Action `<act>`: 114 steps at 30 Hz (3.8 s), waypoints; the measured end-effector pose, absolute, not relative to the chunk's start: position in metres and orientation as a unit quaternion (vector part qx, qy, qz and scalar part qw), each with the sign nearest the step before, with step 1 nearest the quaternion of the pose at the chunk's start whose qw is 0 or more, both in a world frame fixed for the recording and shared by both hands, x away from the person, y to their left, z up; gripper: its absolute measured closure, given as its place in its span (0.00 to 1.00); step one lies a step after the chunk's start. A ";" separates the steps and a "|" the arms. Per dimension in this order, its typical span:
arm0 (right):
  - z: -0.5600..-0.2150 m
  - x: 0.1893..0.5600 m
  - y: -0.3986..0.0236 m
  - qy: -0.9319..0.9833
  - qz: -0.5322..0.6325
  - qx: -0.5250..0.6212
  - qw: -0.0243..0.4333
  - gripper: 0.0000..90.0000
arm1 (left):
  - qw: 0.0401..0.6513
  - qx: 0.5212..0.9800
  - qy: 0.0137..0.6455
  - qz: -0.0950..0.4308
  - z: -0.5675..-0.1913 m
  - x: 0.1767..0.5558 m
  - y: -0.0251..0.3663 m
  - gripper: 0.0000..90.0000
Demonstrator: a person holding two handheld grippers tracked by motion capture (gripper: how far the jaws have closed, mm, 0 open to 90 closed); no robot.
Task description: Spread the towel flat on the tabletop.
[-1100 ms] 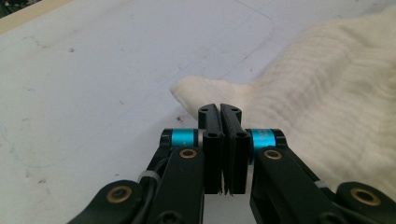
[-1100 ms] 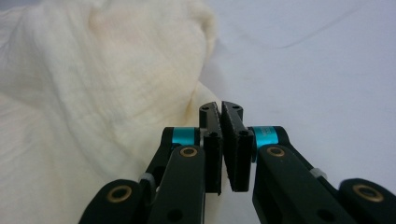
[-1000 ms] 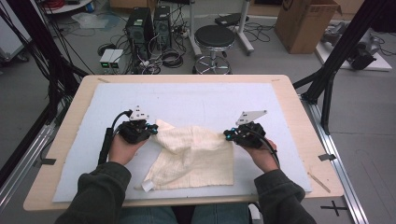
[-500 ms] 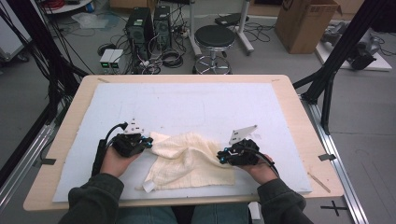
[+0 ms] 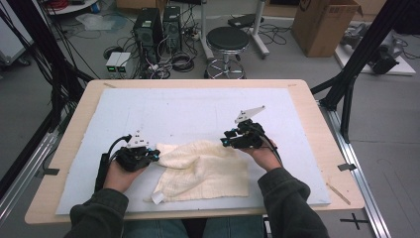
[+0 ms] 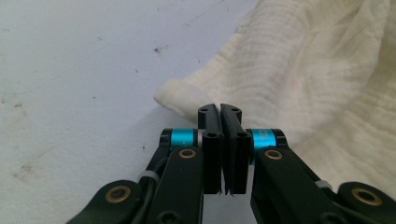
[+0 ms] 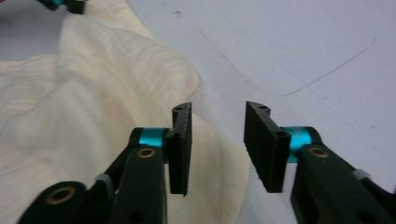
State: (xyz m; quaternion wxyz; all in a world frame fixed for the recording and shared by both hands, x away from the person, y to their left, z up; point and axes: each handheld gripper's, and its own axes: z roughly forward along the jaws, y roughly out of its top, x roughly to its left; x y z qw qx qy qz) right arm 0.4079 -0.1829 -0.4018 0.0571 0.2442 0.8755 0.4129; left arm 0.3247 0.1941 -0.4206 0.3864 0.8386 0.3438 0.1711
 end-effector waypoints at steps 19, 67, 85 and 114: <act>-0.384 0.394 -0.203 0.875 0.381 0.262 0.146 0.96 | 0.420 0.827 0.337 0.158 -0.418 0.329 0.181 0.97; -0.435 0.413 -0.207 0.879 0.341 0.316 0.103 0.94 | 0.376 0.819 0.406 0.153 -0.438 0.349 0.186 0.74; -0.437 0.418 -0.214 0.876 0.360 0.312 0.076 0.95 | 0.366 0.828 0.391 0.168 -0.438 0.350 0.177 0.97; -0.385 0.481 -0.207 0.831 0.406 0.349 0.149 0.66 | 0.441 0.756 0.436 0.211 -0.393 0.430 0.200 0.58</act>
